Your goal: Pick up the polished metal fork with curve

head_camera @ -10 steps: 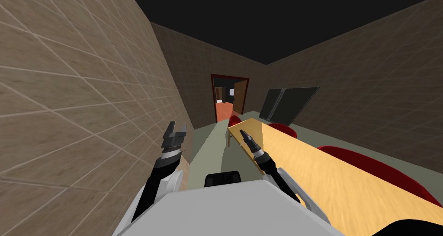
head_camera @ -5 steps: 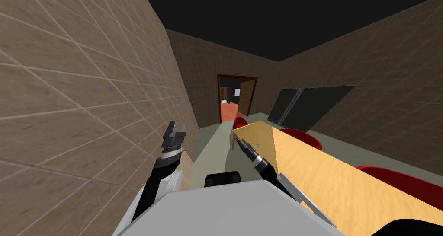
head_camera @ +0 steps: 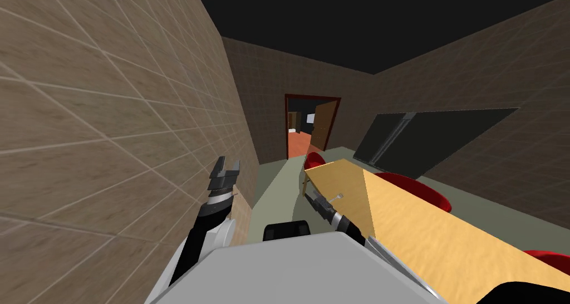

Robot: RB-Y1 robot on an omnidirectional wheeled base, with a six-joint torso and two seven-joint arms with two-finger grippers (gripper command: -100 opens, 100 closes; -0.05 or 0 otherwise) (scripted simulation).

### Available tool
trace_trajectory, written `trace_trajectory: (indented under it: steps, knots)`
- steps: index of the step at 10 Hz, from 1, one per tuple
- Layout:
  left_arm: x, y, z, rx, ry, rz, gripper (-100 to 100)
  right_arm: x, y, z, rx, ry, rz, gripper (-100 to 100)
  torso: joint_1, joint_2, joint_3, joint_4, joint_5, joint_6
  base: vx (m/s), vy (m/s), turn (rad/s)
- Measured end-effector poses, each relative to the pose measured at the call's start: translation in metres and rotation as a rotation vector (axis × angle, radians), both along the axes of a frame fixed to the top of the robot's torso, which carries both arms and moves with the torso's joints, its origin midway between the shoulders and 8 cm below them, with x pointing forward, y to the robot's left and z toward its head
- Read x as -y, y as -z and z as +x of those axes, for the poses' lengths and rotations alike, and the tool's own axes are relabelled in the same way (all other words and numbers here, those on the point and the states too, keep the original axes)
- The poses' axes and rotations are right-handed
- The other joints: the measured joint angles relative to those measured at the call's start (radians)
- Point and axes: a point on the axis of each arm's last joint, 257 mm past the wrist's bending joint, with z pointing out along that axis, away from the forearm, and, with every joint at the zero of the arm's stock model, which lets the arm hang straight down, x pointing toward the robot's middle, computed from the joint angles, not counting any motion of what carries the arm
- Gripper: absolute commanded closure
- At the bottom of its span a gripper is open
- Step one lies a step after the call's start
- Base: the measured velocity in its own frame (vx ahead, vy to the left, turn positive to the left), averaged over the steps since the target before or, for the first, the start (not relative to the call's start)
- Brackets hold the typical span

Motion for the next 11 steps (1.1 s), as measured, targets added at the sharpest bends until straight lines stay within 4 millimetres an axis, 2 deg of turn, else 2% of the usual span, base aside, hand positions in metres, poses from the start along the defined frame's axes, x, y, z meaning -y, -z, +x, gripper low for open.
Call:
trace_trajectory:
  steps: [1, 2, 3, 4, 5, 7, 11]
  knots:
    - [0.000, 0.000, 0.000, 0.000, 0.000, 0.000, 0, 0.005, 0.029, -0.009, -0.041, -0.022, -0.066, -100, 0.000, -0.002, -0.001, 0.000, 0.000, 0.000, 0.096, 0.001, 0.092]
    - [0.000, 0.000, 0.000, 0.000, 0.000, 0.000, 0, 0.003, 0.040, -0.015, -0.060, -0.037, -0.100, -100, 0.000, -0.001, -0.001, 0.000, 0.000, 0.000, 0.092, -0.006, 0.156]
    - [0.000, 0.000, 0.000, 0.000, 0.000, 0.000, 0, 0.001, 0.056, -0.029, -0.095, -0.057, -0.148, -100, -0.001, -0.001, 0.000, 0.000, 0.000, 0.000, 0.117, -0.006, 0.237]
    - [0.000, 0.000, 0.000, 0.000, 0.000, 0.000, 0, 0.007, 0.083, -0.039, -0.137, -0.082, -0.215, -100, -0.001, -0.002, -0.001, 0.000, 0.000, 0.000, 0.084, -0.008, 0.078]
    - [0.000, 0.000, 0.000, 0.000, 0.000, 0.000, 0, 0.011, 0.092, -0.049, -0.158, -0.097, -0.251, -100, -0.001, 0.000, 0.000, 0.000, 0.000, 0.001, 0.088, -0.008, 0.139]
    - [0.000, 0.000, 0.000, 0.000, 0.000, 0.000, 0, 0.019, 0.119, -0.085, -0.228, -0.155, -0.365, -100, -0.001, -0.002, -0.001, 0.000, 0.000, 0.000, 0.111, -0.010, 0.147]
    - [0.000, 0.000, 0.000, 0.000, 0.000, 0.000, 0, 0.041, 0.165, -0.128, -0.318, -0.243, -0.528, -100, -0.001, 0.000, 0.000, 0.000, 0.000, 0.000, 0.081, -0.019, 0.110]
